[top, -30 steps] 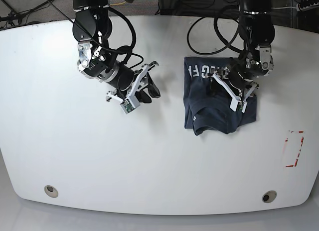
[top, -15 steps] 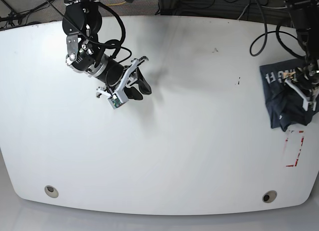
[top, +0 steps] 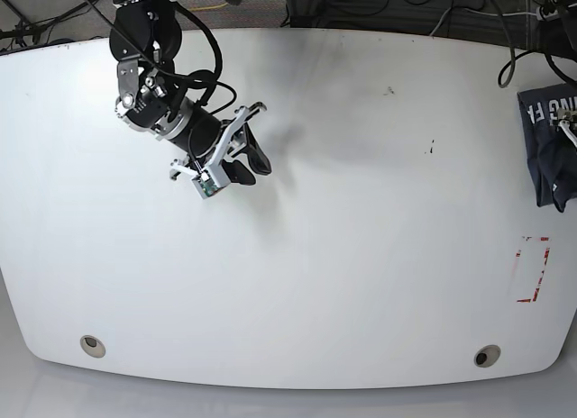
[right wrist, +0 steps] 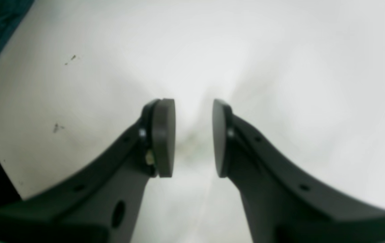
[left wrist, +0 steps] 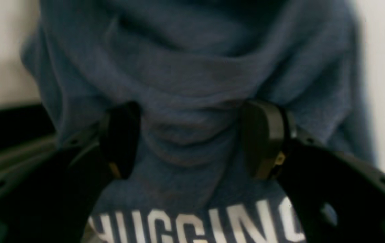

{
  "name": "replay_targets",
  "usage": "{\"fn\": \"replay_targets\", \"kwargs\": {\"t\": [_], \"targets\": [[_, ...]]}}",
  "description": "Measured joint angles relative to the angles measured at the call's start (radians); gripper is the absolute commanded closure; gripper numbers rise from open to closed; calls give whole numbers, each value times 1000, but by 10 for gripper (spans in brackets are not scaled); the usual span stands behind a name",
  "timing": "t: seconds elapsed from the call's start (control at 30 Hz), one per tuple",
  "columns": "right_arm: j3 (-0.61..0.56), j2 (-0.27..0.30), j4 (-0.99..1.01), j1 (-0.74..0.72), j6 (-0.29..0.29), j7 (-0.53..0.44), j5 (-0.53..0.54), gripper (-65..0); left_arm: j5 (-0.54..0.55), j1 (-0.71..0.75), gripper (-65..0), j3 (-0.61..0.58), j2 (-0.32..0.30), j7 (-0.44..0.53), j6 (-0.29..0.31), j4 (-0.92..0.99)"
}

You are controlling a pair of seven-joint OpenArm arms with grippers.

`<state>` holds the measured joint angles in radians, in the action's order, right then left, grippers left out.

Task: Fold the T-shirt properly

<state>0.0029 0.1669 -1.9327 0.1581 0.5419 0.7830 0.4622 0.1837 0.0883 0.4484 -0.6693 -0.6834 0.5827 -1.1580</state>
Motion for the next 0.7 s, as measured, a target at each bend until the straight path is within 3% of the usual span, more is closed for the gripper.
{"fn": "replay_targets", "kwargs": {"t": [0.17, 0.3, 0.33, 0.4, 0.53, 0.7], "targets": [[0, 3, 0, -16, 0, 1, -6, -173, 2, -2, -394, -2, 21, -62, 0, -203], [0, 36, -2, -30, -3, -12, -53, -173, 5, -3, -367, 1, 120, -61, -10, -354], [0, 42, -2, -39, -3, -15, -88, -173, 9, 0, -367, -3, 142, -65, -24, -380], [3, 44, -2, -53, -8, -23, -160, -173, -13, 3, -372, -4, 202, -57, -110, -437], [3, 40, 4, -55, -6, -164, -315, -173, -96, 8, -372, 2, 340, 82, -240, -533], [6, 40, 85, -32, -5, -385, -488, -173, -185, 34, -372, -2, 525, 290, -261, -554]]}}
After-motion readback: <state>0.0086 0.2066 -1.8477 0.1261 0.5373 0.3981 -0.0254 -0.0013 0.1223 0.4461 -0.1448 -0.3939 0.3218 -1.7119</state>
